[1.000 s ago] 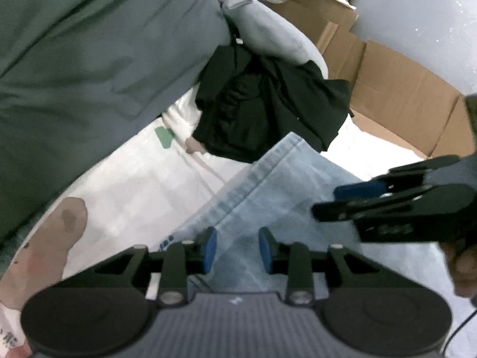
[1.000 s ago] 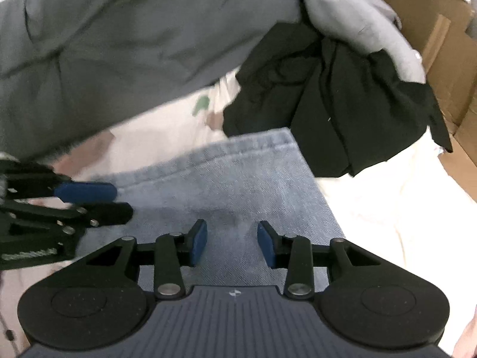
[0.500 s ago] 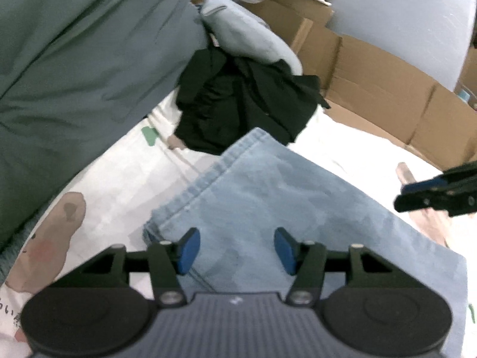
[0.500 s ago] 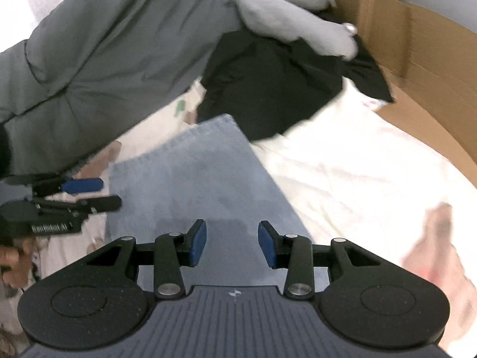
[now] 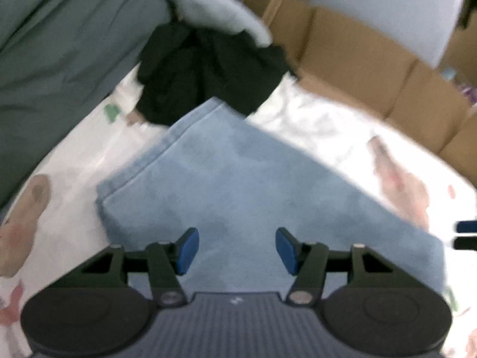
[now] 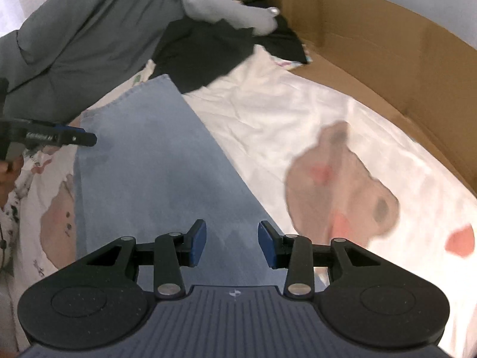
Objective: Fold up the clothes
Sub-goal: 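Open both grippers and withdraw them from the folded jeans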
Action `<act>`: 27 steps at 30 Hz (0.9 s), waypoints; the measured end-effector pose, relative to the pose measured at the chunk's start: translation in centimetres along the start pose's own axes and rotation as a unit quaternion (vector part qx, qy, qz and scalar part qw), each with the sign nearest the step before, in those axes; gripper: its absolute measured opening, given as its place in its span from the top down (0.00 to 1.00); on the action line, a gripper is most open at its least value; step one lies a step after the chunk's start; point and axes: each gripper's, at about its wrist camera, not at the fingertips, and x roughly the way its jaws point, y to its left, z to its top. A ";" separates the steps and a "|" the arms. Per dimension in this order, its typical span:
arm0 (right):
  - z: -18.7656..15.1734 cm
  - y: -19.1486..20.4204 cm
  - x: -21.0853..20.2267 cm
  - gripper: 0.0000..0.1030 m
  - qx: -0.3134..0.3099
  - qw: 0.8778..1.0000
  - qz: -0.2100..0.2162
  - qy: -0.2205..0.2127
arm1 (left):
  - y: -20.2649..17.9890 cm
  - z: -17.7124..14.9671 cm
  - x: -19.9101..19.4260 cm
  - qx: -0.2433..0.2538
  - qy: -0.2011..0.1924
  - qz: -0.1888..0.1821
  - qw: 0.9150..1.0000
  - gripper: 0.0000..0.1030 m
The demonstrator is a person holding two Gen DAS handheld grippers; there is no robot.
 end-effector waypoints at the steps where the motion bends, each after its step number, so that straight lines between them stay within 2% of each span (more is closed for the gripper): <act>1: -1.0 -0.4 -0.3 0.56 0.007 1.000 -0.004 -0.004 | 0.0 -0.1 0.3 -0.005 0.006 0.003 1.000 0.41; 4: -4.0 -1.0 -0.9 0.56 0.013 0.999 -0.024 -0.021 | 0.0 -0.5 1.0 -0.011 0.016 0.003 1.000 0.41; 9: -8.7 -1.1 -1.1 0.56 0.027 0.998 -0.042 -0.045 | -1.1 -1.7 1.8 0.017 0.019 0.016 1.000 0.41; 13: -11.0 -0.4 0.0 0.56 0.013 0.998 -0.037 -0.052 | -1.4 -2.7 2.6 -0.016 0.030 0.000 0.999 0.41; 18: -11.9 -1.1 2.4 0.57 0.027 0.998 -0.048 -0.036 | -2.3 -2.9 3.8 0.015 0.029 0.017 0.999 0.41; 24: -11.0 -3.0 2.7 0.59 0.025 0.998 -0.045 -0.031 | -2.9 -2.8 4.4 0.049 0.024 0.011 0.998 0.36; 27: -10.6 -3.9 2.9 0.64 0.020 0.998 -0.050 -0.031 | -3.1 -2.7 4.3 0.066 0.021 0.012 0.998 0.36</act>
